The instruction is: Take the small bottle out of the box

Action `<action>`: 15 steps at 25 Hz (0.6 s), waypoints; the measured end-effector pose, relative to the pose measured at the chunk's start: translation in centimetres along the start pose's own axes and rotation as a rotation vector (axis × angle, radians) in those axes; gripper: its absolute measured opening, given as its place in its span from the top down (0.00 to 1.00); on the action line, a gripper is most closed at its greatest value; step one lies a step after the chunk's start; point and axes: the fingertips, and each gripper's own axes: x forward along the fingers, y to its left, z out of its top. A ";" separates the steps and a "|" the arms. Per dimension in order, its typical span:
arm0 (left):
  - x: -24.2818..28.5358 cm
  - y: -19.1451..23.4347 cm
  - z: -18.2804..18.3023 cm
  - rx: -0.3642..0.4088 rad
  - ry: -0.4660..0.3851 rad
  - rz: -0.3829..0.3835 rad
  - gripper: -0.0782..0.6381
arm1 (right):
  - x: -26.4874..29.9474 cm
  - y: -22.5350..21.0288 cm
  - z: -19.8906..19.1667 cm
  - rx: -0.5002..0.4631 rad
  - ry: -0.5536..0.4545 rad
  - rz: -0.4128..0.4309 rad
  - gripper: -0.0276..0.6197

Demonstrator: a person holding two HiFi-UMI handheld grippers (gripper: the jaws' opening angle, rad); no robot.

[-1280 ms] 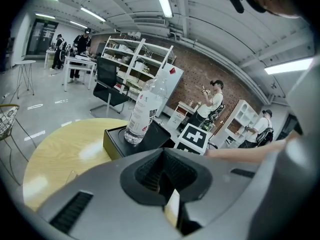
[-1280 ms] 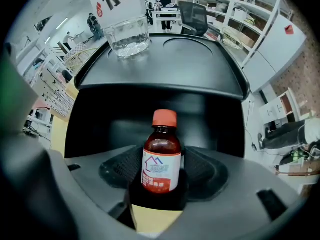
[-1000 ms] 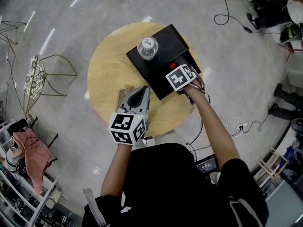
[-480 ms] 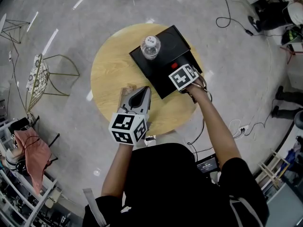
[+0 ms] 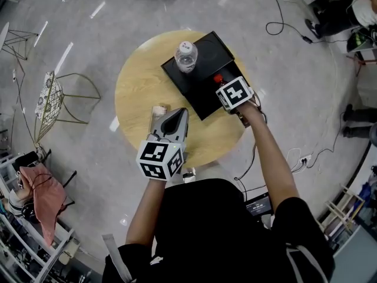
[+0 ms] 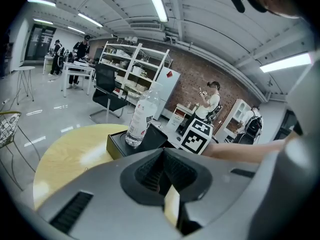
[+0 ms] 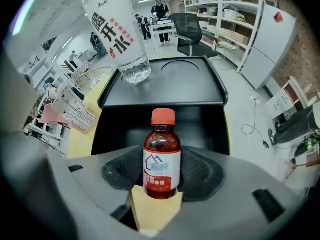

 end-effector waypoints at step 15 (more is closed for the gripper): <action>-4.3 -2.7 1.1 0.083 -0.039 -0.073 0.88 | -10.1 3.2 0.9 0.245 -0.344 0.012 0.62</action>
